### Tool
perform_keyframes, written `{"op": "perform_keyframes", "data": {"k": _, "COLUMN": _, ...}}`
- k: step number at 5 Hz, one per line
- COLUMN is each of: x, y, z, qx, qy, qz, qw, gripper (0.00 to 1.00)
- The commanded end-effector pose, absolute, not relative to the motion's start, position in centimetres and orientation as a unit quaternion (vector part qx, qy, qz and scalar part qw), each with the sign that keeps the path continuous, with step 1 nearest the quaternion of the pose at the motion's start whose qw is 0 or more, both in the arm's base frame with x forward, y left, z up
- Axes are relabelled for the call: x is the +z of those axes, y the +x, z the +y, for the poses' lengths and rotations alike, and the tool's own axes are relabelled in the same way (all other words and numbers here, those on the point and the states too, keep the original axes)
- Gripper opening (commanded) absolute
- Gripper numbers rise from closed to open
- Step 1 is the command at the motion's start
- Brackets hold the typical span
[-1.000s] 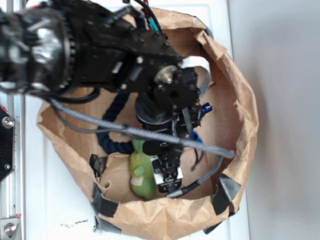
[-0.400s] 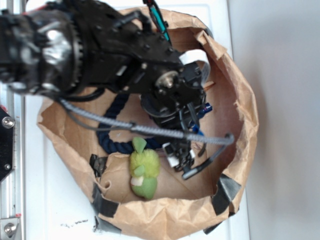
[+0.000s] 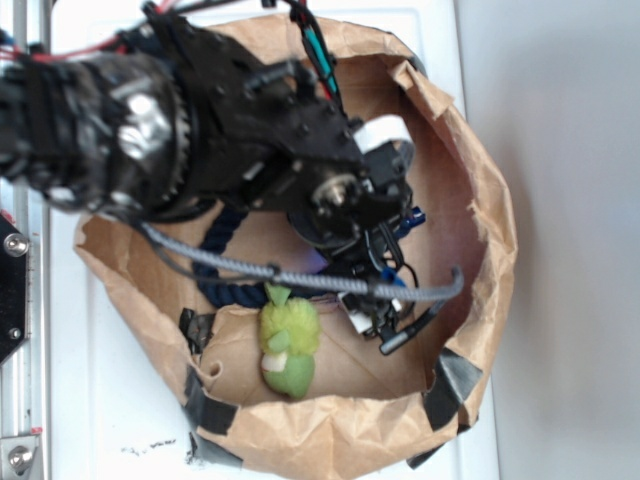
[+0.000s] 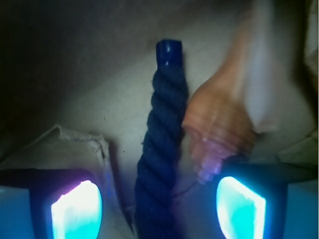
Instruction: Grab the blue rope.
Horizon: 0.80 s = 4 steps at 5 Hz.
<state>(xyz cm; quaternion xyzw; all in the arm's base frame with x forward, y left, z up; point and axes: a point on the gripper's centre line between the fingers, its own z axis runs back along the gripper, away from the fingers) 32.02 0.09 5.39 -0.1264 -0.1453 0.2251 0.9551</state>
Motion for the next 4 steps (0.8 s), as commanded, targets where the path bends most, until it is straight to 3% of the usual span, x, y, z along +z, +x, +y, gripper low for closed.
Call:
{"op": "perform_keyframes", "data": {"k": 1, "x": 5.3, "y": 31.9, "z": -0.9, "qx": 0.202, "qy": -0.117, "qz": -0.159, "qw": 0.959, "gripper": 1.00}}
{"op": "perform_keyframes", "data": {"k": 2, "x": 4.1, "y": 31.4, "z": -1.4, "qx": 0.196, "qy": -0.104, "qz": -0.155, "qw": 0.963, "gripper": 1.00}}
{"op": "perform_keyframes", "data": {"k": 3, "x": 3.0, "y": 31.0, "z": -1.6, "qx": 0.189, "qy": -0.089, "qz": -0.156, "qw": 0.965, "gripper": 0.54}}
{"op": "perform_keyframes", "data": {"k": 4, "x": 2.7, "y": 30.4, "z": -1.6, "qx": 0.194, "qy": -0.075, "qz": -0.168, "qw": 0.964, "gripper": 0.00}}
